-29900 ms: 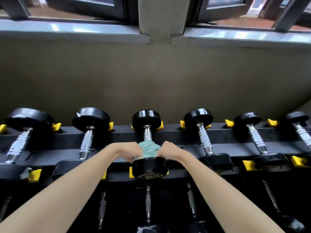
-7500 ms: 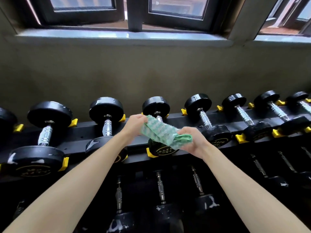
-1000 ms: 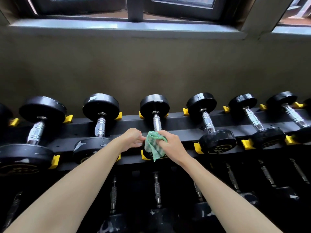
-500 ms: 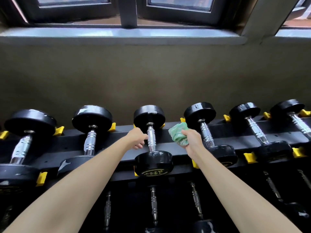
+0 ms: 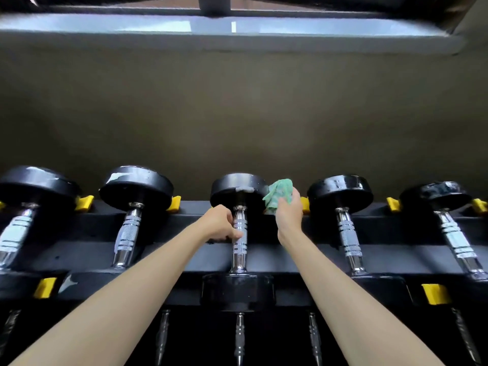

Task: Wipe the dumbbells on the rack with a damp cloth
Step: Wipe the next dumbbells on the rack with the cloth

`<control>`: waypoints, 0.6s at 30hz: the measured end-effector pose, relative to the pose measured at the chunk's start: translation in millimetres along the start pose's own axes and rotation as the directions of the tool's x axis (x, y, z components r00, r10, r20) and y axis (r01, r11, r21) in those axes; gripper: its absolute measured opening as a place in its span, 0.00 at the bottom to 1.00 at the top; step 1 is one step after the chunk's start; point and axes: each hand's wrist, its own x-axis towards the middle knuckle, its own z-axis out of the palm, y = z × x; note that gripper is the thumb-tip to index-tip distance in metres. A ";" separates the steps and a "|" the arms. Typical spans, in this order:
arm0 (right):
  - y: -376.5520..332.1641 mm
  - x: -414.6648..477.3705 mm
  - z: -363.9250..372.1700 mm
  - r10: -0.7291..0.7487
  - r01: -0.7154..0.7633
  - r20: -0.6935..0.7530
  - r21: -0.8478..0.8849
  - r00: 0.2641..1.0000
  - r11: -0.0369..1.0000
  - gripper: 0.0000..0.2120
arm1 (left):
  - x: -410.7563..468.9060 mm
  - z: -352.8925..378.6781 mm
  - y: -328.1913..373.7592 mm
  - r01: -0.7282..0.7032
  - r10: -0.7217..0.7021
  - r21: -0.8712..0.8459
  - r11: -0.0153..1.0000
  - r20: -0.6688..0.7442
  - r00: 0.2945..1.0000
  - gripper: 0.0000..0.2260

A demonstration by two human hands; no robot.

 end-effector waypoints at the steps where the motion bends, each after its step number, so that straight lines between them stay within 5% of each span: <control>1: 1.2 1.7 0.9 -0.002 0.002 0.003 0.001 1.000 1.000 0.19 | 1.2 0.3 0.1 0.005 -0.005 -0.016 1.000 0.005 1.000 0.11; 10: -14.7 29.4 11.9 0.128 -0.130 0.040 0.028 0.991 0.991 0.16 | 6.3 3.8 -1.4 0.023 -0.022 -0.037 0.999 0.018 1.000 0.12; 18: -28.2 12.5 9.8 -0.182 0.206 0.128 -0.213 0.975 0.955 0.18 | 2.7 4.0 -4.3 0.015 -0.014 -0.084 0.996 0.017 1.000 0.09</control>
